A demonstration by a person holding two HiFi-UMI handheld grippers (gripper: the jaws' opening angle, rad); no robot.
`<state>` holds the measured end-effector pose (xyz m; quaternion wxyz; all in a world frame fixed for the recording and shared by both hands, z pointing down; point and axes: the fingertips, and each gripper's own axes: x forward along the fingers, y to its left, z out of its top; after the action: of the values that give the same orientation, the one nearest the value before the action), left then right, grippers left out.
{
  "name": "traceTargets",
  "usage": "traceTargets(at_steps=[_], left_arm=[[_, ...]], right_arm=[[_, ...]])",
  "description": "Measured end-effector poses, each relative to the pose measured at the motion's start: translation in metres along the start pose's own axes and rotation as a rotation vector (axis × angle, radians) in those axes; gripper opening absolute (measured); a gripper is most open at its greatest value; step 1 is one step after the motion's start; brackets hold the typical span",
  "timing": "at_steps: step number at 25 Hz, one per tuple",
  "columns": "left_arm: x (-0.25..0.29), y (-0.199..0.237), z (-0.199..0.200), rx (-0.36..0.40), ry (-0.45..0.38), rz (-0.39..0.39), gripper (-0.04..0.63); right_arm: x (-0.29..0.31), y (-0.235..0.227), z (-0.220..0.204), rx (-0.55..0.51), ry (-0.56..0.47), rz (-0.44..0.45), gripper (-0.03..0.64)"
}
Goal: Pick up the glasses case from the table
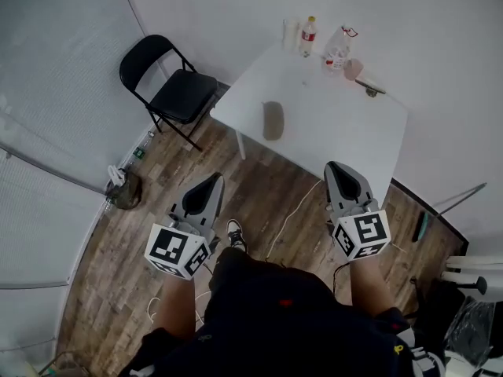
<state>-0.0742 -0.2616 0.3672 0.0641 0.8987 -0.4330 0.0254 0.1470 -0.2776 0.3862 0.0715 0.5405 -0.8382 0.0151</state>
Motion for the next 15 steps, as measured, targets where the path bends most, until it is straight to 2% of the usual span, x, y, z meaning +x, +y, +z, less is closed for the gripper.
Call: traceTargets(at_steps=[5,9,15], left_arm=[[0.029,0.071,0.008,-0.022,-0.002,-0.046,0.023],[0.057,0.12,0.01,-0.014,0.02,-0.093,0.023],[0.084,0.174,-0.006,-0.02,0.061,-0.147,0.023]], right_arm=[[0.069,0.01,0.008,0.001,0.04,-0.03,0.023],[0.123,0.004,0.006,0.035,0.094,-0.106,0.023],[0.185,0.0,-0.011,0.054,0.172,-0.176,0.023]])
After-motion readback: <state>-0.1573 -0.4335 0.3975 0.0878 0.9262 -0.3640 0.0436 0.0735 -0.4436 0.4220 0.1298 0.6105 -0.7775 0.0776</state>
